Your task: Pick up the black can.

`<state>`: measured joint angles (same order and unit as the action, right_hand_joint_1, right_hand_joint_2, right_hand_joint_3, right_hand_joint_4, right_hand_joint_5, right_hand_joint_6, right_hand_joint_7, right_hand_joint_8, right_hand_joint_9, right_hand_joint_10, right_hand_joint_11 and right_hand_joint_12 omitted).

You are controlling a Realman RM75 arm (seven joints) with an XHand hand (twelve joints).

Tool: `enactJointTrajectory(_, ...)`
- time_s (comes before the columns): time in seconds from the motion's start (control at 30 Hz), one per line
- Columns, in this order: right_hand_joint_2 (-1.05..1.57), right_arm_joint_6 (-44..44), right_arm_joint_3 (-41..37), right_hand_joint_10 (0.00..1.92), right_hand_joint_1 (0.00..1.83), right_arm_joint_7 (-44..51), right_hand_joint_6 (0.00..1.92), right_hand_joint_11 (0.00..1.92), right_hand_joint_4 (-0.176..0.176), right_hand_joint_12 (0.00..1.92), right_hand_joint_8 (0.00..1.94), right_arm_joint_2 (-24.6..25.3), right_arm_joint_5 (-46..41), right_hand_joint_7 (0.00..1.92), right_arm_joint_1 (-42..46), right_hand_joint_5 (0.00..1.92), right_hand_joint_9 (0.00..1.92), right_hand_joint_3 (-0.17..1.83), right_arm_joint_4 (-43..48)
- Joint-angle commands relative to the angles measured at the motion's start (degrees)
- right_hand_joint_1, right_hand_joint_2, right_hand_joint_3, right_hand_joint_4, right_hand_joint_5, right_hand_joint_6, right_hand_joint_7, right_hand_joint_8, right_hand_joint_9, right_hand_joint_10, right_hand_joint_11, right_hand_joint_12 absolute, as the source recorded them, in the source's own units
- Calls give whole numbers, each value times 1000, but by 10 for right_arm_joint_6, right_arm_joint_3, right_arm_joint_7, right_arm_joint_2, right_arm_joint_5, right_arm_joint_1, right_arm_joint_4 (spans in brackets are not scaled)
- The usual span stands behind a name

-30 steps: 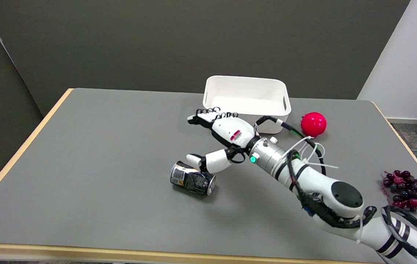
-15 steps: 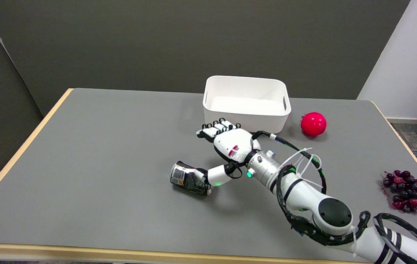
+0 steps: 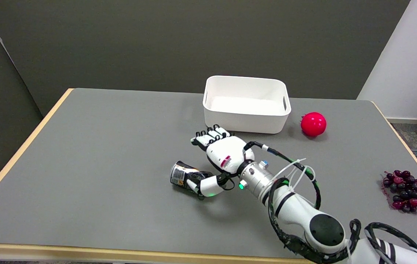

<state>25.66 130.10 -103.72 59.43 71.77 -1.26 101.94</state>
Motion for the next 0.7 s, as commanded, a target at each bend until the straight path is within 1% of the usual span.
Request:
enactJointTrajectory(0.03,655,39,49,839,458,3,437,-1,-176,907,453,39,19,284,0,190,104,771,-8)
enactJointTrajectory(0.2,660,40,55,844,458,3,439,-1,-176,906,462,52,3,288,0,190,106,771,-21)
enactJointTrajectory(0.47,664,45,53,845,459,1,444,-1,-176,901,469,57,-27,288,-1,191,106,770,-52)
enactJointTrajectory(0.7,662,45,50,841,478,-2,407,-1,-176,893,461,59,-28,267,-4,158,101,778,-76)
